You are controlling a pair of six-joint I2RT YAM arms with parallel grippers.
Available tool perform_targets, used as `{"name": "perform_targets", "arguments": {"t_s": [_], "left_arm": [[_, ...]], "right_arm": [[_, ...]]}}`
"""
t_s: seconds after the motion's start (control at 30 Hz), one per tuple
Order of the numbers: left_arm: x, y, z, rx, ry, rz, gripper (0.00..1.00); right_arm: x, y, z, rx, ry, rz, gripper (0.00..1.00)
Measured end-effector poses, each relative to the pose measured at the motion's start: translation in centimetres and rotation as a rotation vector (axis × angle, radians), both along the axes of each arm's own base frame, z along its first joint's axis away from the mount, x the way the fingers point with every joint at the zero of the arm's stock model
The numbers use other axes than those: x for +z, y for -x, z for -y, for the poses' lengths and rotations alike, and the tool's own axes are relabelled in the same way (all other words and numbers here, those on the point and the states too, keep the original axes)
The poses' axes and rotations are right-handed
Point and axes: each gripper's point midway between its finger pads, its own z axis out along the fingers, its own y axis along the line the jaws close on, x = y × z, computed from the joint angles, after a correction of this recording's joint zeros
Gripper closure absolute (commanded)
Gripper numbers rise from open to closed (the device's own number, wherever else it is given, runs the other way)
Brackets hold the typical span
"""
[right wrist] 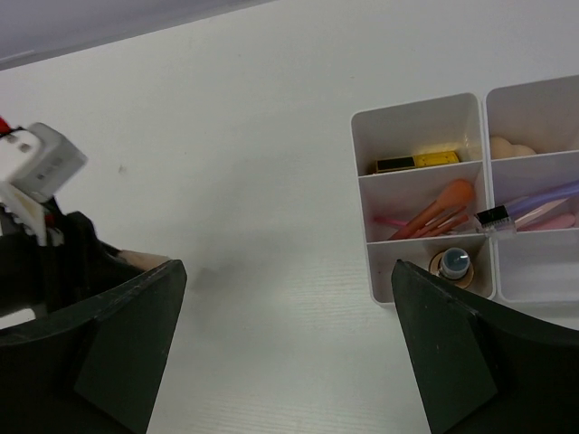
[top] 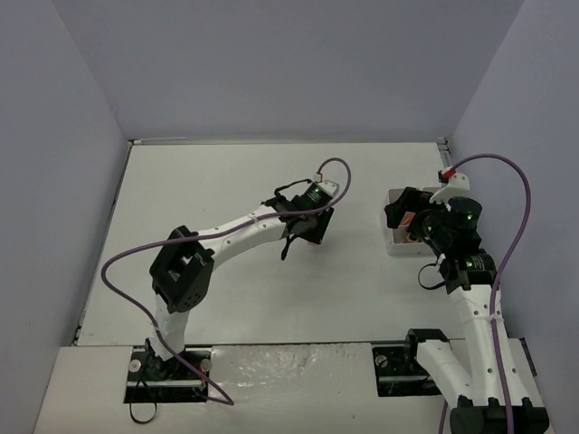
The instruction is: Organize the makeup
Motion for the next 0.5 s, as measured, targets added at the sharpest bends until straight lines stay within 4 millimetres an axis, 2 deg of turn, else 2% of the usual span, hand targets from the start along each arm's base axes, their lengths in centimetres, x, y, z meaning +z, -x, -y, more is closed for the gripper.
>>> {"name": "perform_targets", "arguments": {"t_s": [0.07, 0.17, 0.23, 0.27, 0.33, 0.43, 0.5], "left_arm": [[-1.6, 1.0, 1.4, -0.049, -0.023, -0.023, 0.94], [-4.2, 1.7, 1.5, -0.077, -0.075, -0.064, 0.88], [-4.4, 1.5, 1.4, -0.076, -0.08, -0.063, 0.79], [-4.4, 1.4, 1.3, -0.075, -0.081, -0.062, 0.74], [-4.5, 1.3, 1.2, -0.073, -0.085, -0.061, 0.55], [-4.5, 1.2, 1.0, -0.072, -0.092, -0.057, 0.32], [-4.5, 1.2, 0.9, -0.072, -0.1, -0.054, 0.2]], "right_arm": [[-0.2, 0.2, -0.2, 0.014, 0.002, -0.007, 0.05], [-0.3, 0.3, -0.6, 0.039, 0.008, -0.013, 0.05], [-0.4, 0.5, -1.0, 0.059, 0.012, -0.017, 0.05], [-0.5, 0.6, -1.2, 0.068, 0.014, -0.018, 0.05], [-0.6, 0.7, -1.4, 0.081, 0.017, -0.023, 0.05], [-0.8, 0.8, -1.5, 0.091, 0.022, -0.028, 0.05], [-0.8, 0.9, -1.6, 0.097, 0.025, -0.031, 0.05]]}}
